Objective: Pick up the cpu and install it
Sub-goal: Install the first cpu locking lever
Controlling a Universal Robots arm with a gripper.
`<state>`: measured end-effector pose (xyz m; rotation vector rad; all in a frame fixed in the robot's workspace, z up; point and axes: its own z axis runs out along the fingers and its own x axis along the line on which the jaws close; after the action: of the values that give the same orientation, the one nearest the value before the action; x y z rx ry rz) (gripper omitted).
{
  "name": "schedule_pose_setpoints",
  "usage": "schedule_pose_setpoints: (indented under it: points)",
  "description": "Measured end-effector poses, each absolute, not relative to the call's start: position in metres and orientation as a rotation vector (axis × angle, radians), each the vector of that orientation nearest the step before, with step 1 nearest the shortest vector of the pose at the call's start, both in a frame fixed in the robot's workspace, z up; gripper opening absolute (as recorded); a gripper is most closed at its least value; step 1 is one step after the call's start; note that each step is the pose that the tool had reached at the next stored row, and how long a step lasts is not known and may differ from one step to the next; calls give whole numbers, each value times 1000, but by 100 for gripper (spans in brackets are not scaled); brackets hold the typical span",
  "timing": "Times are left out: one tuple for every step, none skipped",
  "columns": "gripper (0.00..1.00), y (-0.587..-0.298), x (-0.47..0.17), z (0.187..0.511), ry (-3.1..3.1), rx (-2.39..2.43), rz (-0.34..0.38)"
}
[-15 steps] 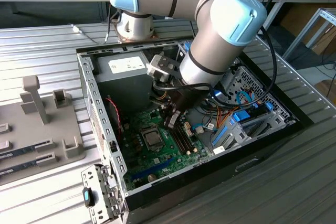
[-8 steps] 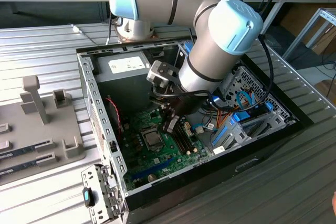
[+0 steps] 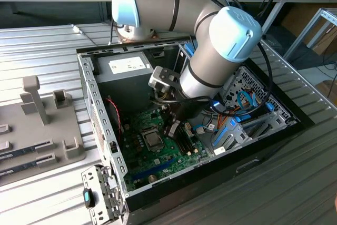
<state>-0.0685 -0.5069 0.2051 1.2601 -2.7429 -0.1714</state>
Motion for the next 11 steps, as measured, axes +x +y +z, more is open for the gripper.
schedule_pose_setpoints:
  points:
    - [11, -507, -68, 204, -2742, 1261, -171]
    - [11, -508, -68, 203, -2741, 1263, -171]
    - [11, -508, -68, 202, -2741, 1264, -171]
    - [11, -509, -68, 202, -2740, 1265, -171]
    - [11, -511, -68, 201, -2739, 1268, -172]
    - [11, -512, -68, 201, -2738, 1271, -171]
    - [11, -513, -68, 201, -2736, 1273, -171]
    - [11, -513, -68, 201, -2735, 1276, -170]
    - [11, -514, -68, 201, -2733, 1279, -170]
    - [11, -515, -68, 201, -2732, 1282, -170]
    - [11, -515, -68, 201, -2730, 1285, -170]
